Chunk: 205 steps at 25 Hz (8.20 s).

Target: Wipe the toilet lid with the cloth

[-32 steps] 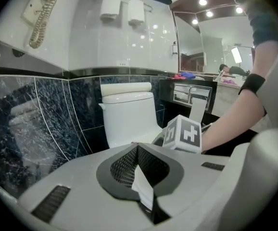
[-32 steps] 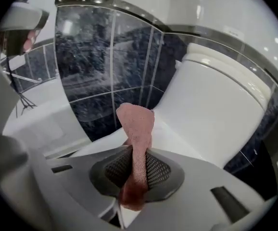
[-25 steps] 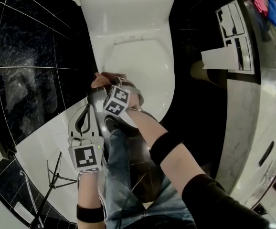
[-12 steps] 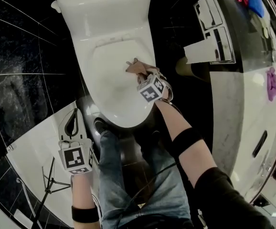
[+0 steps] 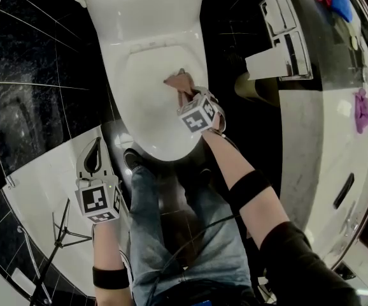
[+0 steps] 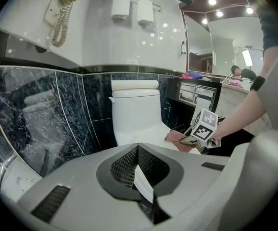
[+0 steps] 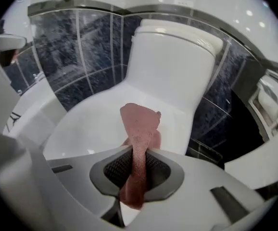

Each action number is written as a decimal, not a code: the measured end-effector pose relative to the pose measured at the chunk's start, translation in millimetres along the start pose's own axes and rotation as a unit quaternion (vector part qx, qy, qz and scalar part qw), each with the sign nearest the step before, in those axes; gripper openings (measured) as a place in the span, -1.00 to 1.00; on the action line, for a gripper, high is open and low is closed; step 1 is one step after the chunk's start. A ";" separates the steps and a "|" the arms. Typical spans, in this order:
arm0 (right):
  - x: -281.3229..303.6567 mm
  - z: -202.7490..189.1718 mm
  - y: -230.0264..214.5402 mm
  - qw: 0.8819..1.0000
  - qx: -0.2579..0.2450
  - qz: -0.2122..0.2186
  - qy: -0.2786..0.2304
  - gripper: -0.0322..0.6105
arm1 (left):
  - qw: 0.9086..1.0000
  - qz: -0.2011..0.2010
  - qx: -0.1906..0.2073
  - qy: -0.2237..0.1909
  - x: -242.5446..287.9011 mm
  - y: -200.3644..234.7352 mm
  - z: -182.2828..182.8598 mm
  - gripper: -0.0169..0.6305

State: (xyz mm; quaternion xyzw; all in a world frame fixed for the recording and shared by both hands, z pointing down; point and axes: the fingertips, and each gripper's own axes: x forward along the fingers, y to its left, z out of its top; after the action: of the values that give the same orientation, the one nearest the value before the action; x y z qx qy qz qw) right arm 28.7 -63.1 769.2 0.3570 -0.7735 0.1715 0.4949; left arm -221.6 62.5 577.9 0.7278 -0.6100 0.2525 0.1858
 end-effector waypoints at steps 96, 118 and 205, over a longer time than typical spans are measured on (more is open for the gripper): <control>-54.0 -180.5 142.0 0.991 0.036 0.102 0.084 -0.67 | 0.999 0.004 -0.041 0.024 -23.4 -36.7 -29.0 -0.95; 3.7 93.8 -28.2 0.993 -0.096 -0.015 -0.070 -0.66 | 0.999 -0.037 -0.024 0.003 35.4 -31.7 12.0 -0.95; 127.4 189.8 48.3 0.961 -0.275 0.002 0.016 -0.66 | 0.998 -0.001 -0.059 -0.006 46.7 72.8 -2.4 -0.95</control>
State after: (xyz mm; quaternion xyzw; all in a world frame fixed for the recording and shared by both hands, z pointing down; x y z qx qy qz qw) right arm -160.8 -196.1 800.9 0.2025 -0.7836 -0.0413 0.5858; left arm -287.5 13.3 604.9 0.7177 -0.6243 0.2115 0.2245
